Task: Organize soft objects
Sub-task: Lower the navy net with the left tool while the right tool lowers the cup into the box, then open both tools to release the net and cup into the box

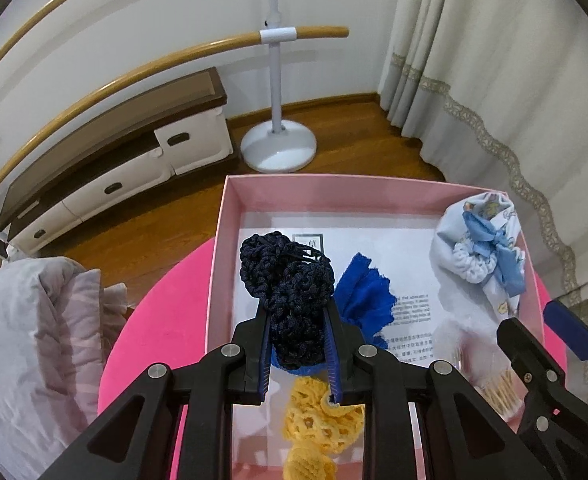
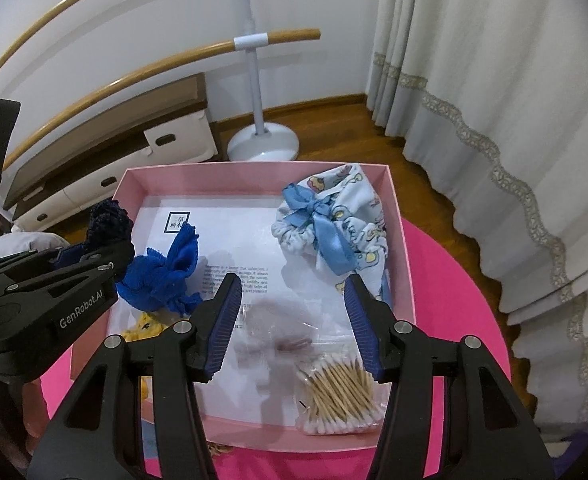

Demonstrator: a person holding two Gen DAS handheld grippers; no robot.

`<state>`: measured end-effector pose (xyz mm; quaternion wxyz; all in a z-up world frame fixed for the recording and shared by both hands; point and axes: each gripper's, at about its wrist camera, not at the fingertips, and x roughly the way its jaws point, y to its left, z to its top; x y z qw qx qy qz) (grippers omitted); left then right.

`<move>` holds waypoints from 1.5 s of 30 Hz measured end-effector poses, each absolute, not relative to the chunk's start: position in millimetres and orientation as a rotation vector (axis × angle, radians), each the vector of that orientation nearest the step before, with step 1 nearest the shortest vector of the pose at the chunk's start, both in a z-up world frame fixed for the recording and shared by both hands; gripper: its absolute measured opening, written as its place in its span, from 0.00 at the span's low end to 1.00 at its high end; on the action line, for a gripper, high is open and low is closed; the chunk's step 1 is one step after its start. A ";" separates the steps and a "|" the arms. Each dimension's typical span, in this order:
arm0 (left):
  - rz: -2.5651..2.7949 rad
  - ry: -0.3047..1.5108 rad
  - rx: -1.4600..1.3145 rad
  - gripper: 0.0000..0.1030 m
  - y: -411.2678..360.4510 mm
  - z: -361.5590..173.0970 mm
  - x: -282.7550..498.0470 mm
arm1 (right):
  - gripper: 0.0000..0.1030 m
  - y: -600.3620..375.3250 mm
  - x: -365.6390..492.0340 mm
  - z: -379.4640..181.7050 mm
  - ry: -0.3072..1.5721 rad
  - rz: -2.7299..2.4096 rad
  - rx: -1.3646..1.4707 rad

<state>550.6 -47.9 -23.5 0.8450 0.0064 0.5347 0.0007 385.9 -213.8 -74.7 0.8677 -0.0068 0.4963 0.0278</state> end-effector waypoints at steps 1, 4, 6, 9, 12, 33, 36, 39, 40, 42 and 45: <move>0.001 1.121 0.015 0.20 -48.8 -23.4 552.2 | 0.57 -214.2 386.0 -74.5 1.040 0.055 -0.011; 0.006 1.123 0.024 0.27 -49.7 -27.4 552.9 | 0.66 -217.4 385.4 -71.9 1.029 0.031 -0.014; 0.011 1.118 0.034 0.48 -49.9 -28.3 545.5 | 0.69 -220.3 386.5 -72.0 1.031 0.024 -0.011; 0.030 1.087 0.055 0.69 -51.2 -25.9 541.4 | 0.69 -224.0 388.3 -72.2 1.042 0.015 -0.009; 0.022 1.075 0.055 0.77 -54.0 -25.3 534.4 | 0.69 -226.7 390.7 -72.9 1.050 0.008 -0.011; 0.022 1.099 0.080 0.79 -53.2 -18.5 530.5 | 0.69 -228.6 392.9 -73.8 1.066 -0.017 -0.013; 0.025 1.095 0.079 0.79 -51.6 -16.2 527.9 | 0.69 -231.4 392.8 -73.0 1.066 -0.023 -0.008; 0.023 1.088 0.077 0.79 -50.3 -12.0 525.0 | 0.69 -232.8 390.7 -68.9 1.052 -0.034 -0.004; 0.024 1.085 0.079 0.79 -50.4 -10.7 523.7 | 0.69 -232.9 389.4 -67.5 1.047 -0.034 -0.006; 0.027 1.079 0.088 0.79 -52.2 -8.4 520.0 | 0.69 -232.5 386.5 -63.1 1.034 -0.030 -0.005; 0.014 1.074 0.093 0.80 -57.3 -5.2 512.0 | 0.69 -230.5 380.7 -56.8 1.015 -0.025 -0.011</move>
